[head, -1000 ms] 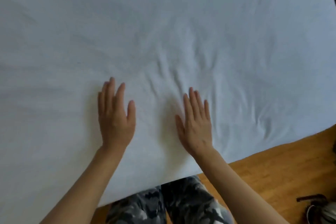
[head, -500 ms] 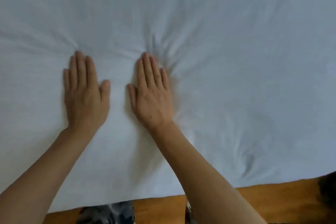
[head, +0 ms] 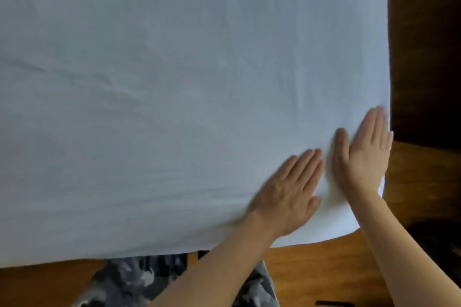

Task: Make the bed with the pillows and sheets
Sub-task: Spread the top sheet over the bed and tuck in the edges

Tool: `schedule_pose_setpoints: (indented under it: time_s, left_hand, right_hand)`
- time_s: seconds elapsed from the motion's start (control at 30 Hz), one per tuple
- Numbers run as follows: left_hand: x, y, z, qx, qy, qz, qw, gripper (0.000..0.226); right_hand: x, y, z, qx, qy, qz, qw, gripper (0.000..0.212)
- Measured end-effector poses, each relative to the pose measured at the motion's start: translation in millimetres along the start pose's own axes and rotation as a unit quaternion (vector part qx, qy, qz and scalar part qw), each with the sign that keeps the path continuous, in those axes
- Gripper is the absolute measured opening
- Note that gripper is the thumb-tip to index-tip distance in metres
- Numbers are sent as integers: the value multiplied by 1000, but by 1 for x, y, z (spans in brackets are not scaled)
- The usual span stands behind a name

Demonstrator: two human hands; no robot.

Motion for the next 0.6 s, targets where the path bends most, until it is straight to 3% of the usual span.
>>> schedule_pose_setpoints:
  time_s: [0.13,0.23,0.3,0.37,0.43,0.5,0.6]
  left_hand:
    - [-2,3,24,-2,-96,5,995,61]
    - [-9,35,-12,-151,-62,101,981,53]
    - [-22,60,-61,-186,-7,158,970,51]
    - [-38,85,-131,-143,50,198,968,51]
    - [-58,105,-214,-87,158,233,956,51]
    - [-84,126,-298,-47,290,273,916,53]
    - [-127,158,-398,-24,464,311,829,61]
  right_hand:
    - [19,10,10,66,-124,35,989,50]
    - [33,21,-15,43,-120,110,986,59]
    - [44,27,-56,67,-56,140,986,62]
    - [56,25,-109,94,17,126,987,61]
    - [64,16,-171,108,107,96,984,60]
    - [64,3,-240,111,209,63,970,60]
    - [50,-17,-347,107,356,13,928,60]
Point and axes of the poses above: each hand's wrist, its own x-axis towards the middle knuckle, its own y-axis out of the back of the hand, z = x × y, the point moved 1 cm from there along x, towards the middle knuckle, and after that the axes turned 1 degree about -x, right-handed, at the moved point
